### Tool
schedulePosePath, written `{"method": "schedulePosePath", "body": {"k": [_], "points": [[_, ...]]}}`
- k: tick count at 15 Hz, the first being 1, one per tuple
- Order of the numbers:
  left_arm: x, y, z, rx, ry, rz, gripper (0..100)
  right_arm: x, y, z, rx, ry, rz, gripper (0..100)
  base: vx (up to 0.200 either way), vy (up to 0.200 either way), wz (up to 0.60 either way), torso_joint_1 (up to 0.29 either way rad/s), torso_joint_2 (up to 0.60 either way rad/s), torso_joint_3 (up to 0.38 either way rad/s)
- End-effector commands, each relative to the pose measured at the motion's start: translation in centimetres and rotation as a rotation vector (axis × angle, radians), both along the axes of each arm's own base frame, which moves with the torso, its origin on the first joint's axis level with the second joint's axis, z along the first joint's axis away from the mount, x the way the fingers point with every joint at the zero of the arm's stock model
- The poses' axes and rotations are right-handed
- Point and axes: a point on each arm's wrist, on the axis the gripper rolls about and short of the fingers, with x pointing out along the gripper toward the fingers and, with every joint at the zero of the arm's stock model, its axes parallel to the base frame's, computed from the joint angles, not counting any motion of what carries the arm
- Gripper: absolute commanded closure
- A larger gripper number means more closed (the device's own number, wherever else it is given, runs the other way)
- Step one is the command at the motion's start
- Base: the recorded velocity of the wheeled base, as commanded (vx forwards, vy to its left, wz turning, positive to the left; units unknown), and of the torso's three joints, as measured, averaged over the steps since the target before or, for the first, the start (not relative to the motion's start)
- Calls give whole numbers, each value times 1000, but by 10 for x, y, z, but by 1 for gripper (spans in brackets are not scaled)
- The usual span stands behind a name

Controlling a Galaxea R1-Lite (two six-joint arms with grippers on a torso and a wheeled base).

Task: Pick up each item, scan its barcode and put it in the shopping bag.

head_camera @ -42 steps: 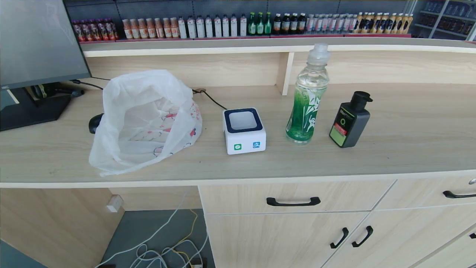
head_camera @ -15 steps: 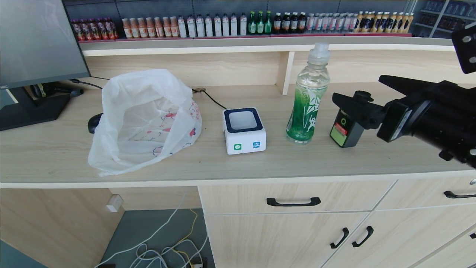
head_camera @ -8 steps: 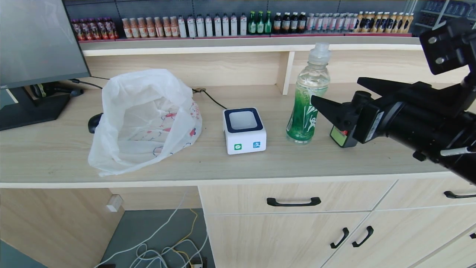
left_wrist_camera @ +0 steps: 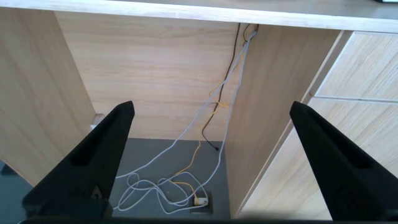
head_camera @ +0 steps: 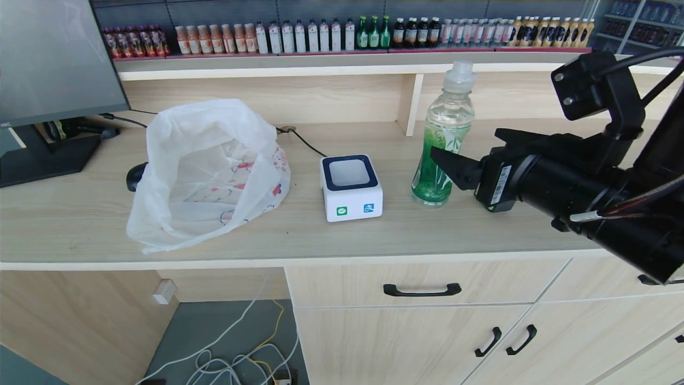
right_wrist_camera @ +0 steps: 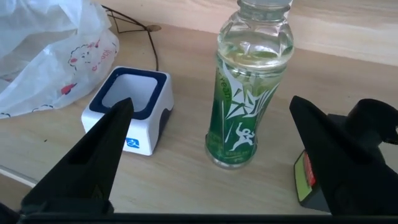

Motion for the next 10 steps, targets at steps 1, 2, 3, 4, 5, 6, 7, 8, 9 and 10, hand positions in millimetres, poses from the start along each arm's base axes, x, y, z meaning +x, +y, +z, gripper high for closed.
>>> {"method": "schedulePosePath", "body": {"k": [1,2,3,4,5,6,7,8,9,10], "points": [[0,0,0,0,-1,0,0,14,5,-10,1,9,-24,0,0,0,0,0,0,0],[0,0,0,0,-1,0,0,20,8,-11,22,-8,-28,0,0,0,0,0,0,0],[0,0,0,0,-1,0,0,28,12,-13,43,-21,-36,0,0,0,0,0,0,0],[0,0,0,0,-1,0,0,34,14,-13,60,-42,-54,0,0,0,0,0,0,0],[0,0,0,0,-1,0,0,39,17,-13,74,-58,-78,0,0,0,0,0,0,0],[0,0,0,0,-1,0,0,42,17,-13,84,-68,-101,0,0,0,0,0,0,0],[0,0,0,0,-1,0,0,46,18,-11,96,-77,-133,0,0,0,0,0,0,0],[0,0,0,0,-1,0,0,49,20,-10,101,-81,-132,0,0,0,0,0,0,0],[0,0,0,0,-1,0,0,51,21,-10,100,-81,-132,0,0,0,0,0,0,0],[0,0,0,0,-1,0,0,53,22,-11,100,-81,-139,0,0,0,0,0,0,0]]}}
